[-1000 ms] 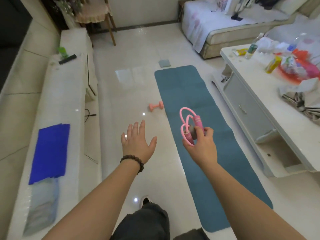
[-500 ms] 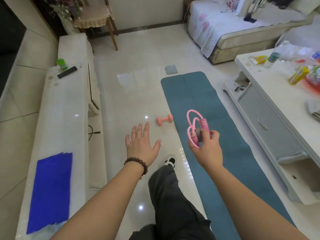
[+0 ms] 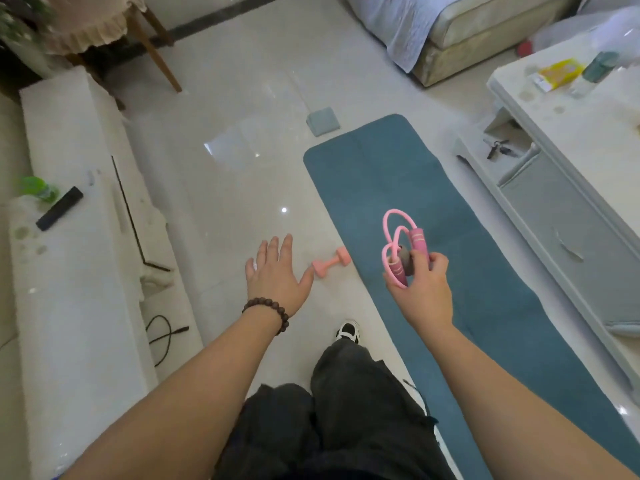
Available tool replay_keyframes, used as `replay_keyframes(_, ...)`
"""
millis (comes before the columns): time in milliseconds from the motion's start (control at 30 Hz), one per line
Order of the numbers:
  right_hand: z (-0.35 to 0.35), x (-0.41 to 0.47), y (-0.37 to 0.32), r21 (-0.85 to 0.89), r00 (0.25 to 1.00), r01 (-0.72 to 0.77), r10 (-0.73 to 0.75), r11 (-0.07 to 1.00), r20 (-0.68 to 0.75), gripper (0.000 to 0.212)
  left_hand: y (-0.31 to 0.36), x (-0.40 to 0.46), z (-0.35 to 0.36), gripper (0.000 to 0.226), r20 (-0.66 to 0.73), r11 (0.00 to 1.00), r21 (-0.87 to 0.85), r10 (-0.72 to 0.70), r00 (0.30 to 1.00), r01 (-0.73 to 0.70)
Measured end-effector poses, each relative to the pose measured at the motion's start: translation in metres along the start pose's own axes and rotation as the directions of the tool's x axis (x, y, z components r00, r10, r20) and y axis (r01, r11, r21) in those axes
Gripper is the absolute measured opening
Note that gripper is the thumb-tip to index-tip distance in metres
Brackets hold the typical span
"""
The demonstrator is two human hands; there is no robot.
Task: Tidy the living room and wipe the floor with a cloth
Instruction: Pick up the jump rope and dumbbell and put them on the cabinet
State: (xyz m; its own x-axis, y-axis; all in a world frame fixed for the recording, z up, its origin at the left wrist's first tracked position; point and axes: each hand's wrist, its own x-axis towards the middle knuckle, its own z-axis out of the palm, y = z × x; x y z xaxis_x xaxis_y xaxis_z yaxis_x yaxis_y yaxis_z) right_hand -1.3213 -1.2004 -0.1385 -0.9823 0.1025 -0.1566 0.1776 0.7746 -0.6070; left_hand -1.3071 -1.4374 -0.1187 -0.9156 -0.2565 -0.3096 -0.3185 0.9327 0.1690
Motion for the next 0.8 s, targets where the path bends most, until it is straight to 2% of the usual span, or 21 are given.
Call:
replay_keyframes(200,0.016,0.057,-0.022,-0.02,0.993,-0.12,0.12,0.993,-0.003,0.061,0.008,0.098,-0.02,0.074,0.064,0.996,0.011,0.084,0.994,-0.085)
replay_keyframes(367,0.043,0.087,-0.039,0.035,0.955,-0.286,0.287,0.958,-0.075,0.06,0.007,0.179,-0.02,0.074,0.127,0.968,0.09,0.222,0.967,-0.234)
replay_keyframes(500,0.075,0.103,-0.052,0.066,0.888,-0.426,0.431,0.902,-0.158,0.064,0.002,0.24,-0.012,0.074,0.248,0.911,0.122,0.357,0.901,-0.394)
replay_keyframes(600,0.102,0.112,-0.059,0.128,0.802,-0.54,0.555,0.832,-0.222,0.068,0.001,0.282,-0.002,0.073,0.328,0.845,0.155,0.444,0.834,-0.511)
replay_keyframes(800,0.148,0.121,-0.056,0.209,0.685,-0.655,0.688,0.726,-0.242,0.076,-0.001,0.33,0.039,0.074,0.457,0.748,0.198,0.501,0.735,-0.633)
